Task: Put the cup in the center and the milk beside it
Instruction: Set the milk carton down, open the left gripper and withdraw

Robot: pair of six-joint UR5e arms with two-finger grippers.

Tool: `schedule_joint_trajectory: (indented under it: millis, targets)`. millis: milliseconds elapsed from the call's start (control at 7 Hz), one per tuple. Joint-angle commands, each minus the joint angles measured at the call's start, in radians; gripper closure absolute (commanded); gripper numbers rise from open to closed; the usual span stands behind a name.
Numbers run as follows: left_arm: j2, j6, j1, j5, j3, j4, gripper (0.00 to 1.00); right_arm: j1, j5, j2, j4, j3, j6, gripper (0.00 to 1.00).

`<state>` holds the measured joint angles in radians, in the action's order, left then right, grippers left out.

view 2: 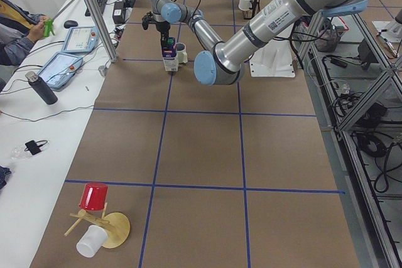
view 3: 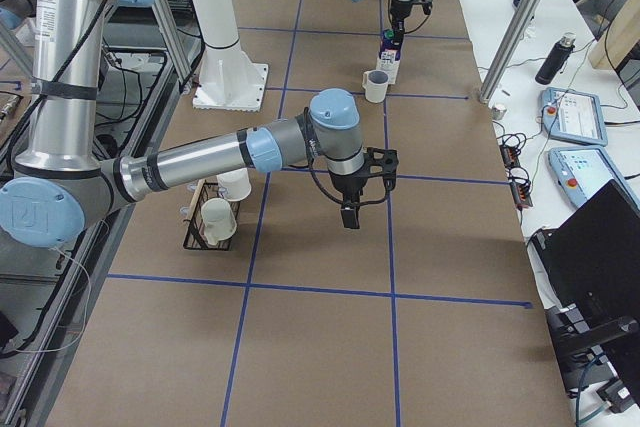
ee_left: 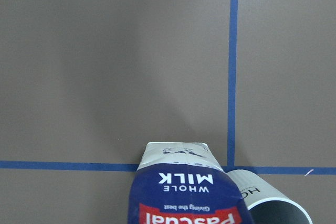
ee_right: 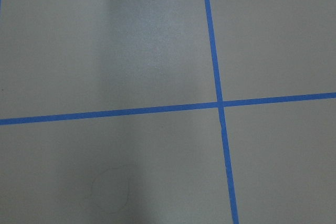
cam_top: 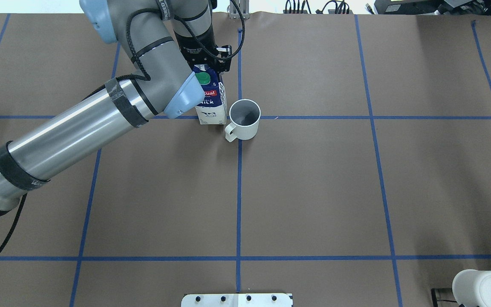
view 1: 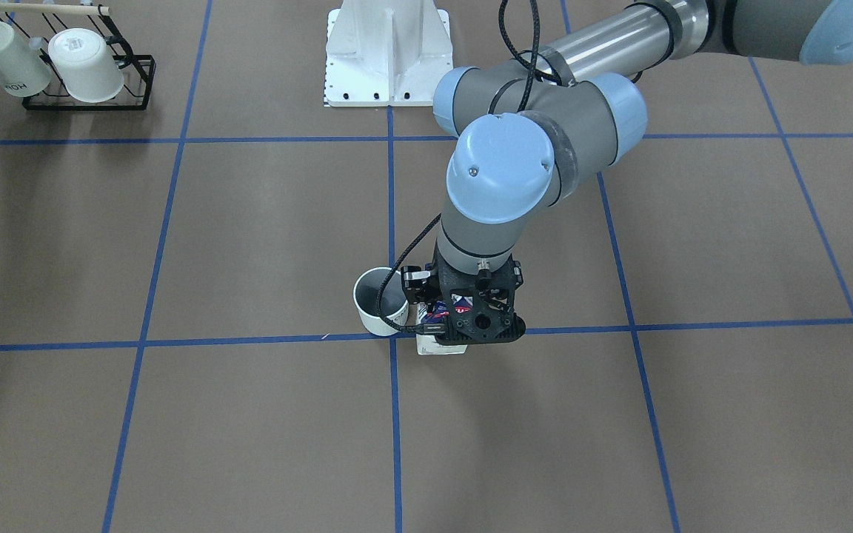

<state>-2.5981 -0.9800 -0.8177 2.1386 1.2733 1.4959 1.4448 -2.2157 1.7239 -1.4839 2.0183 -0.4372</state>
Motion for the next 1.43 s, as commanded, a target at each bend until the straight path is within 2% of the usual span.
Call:
schedule_joint_trajectory:
  millis: [0,429,571,714,1000,1143,1286]
  targets:
    - [0.003,0.006,0.0,0.0,-0.002,0.001,0.03,-0.001,-0.001,0.0,-0.001,-0.001,0.0,0.0]
    - [0.012,0.006,-0.038,-0.002,0.036,-0.008,0.01,-0.001,0.001,0.0,-0.001,-0.004,0.0,0.0]
    - [0.08,0.003,-0.072,0.0,0.14,-0.013,0.01,-0.001,-0.001,0.0,0.001,-0.006,0.0,0.0]
    - [0.21,0.007,-0.101,0.001,0.294,-0.013,0.01,-0.001,-0.001,0.0,-0.001,-0.006,0.0,0.0]
    - [0.436,0.138,-0.176,0.004,0.52,-0.028,0.01,-0.001,-0.001,-0.001,-0.001,-0.012,0.002,0.0]
    - [0.564,0.258,-0.251,0.006,0.617,-0.031,0.01,-0.001,-0.008,-0.001,-0.001,-0.012,0.002,0.0]
    - [0.73,0.503,-0.337,0.009,0.658,-0.023,0.01,-0.001,-0.01,-0.004,-0.003,-0.013,0.002,0.0]
